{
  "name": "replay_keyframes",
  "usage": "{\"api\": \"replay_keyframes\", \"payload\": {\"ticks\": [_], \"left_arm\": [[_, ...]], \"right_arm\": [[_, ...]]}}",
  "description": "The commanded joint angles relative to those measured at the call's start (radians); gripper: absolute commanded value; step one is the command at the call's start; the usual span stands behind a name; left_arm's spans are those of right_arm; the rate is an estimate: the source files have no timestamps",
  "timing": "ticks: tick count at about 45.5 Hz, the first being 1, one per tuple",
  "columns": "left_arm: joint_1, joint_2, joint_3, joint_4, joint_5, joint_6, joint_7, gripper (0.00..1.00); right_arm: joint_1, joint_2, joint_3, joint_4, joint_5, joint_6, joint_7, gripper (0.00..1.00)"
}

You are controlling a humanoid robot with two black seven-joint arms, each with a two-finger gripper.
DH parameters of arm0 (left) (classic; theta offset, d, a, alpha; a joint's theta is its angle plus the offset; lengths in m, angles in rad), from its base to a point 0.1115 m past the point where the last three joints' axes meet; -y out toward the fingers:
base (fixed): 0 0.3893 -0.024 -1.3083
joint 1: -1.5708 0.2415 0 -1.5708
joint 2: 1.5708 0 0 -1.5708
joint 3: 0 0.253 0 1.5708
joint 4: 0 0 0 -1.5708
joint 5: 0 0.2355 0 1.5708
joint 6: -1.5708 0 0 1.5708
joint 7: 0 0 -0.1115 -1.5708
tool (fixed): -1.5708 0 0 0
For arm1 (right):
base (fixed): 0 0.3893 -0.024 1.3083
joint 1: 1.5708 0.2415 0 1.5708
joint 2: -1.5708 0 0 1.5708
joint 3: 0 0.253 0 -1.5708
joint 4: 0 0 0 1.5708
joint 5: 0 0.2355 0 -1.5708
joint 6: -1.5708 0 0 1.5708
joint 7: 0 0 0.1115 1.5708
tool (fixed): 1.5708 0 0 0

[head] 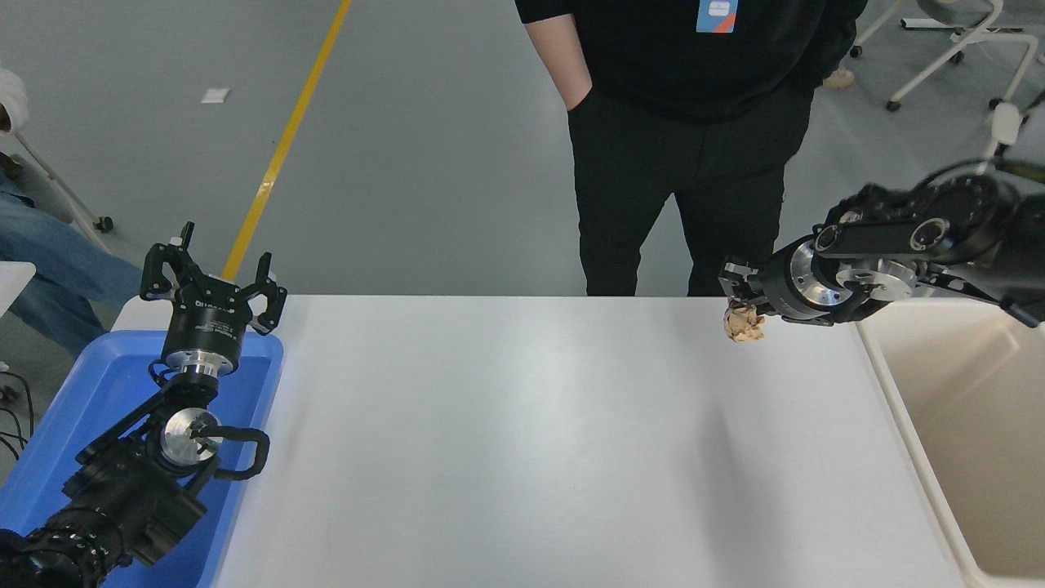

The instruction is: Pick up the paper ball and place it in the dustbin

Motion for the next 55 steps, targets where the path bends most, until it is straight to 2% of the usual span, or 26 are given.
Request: {"api": "replay_keyframes", "payload": {"ticks": [1,16,25,36,46,55], "left_arm": [[0.000,0.000,0.000,0.001,0.000,0.000,-0.001,0.99],[0.000,0.000,0.000,0.000,0.000,0.000,0.001,0.99],[0.000,0.000,0.000,0.000,0.000,0.000,0.001,0.99],[0.000,0.000,0.000,0.000,0.000,0.000,0.001,0.99],[0.000,0.000,0.000,0.000,0.000,0.000,0.001,0.99],[0.000,0.000,0.000,0.000,0.000,0.000,0.001,0.99]], "right_arm": [[0.170,-0.099,0.001,0.012,-0.001,0.088,0.000,0.00],[0.124,-0.167,-0.014,-0.053,-0.004,0.078,-0.002,0.00],[-0.089,-0.221,0.001,-0.296,0.009,0.061,-0.003,0.00],[-0.385,-0.224,0.103,-0.599,0.071,0.029,-0.003,0.00],[-0.632,-0.216,0.173,-0.772,0.128,-0.145,-0.003,0.00],[-0.852,-0.212,0.323,-0.809,0.179,-0.327,-0.002,0.00]]}}
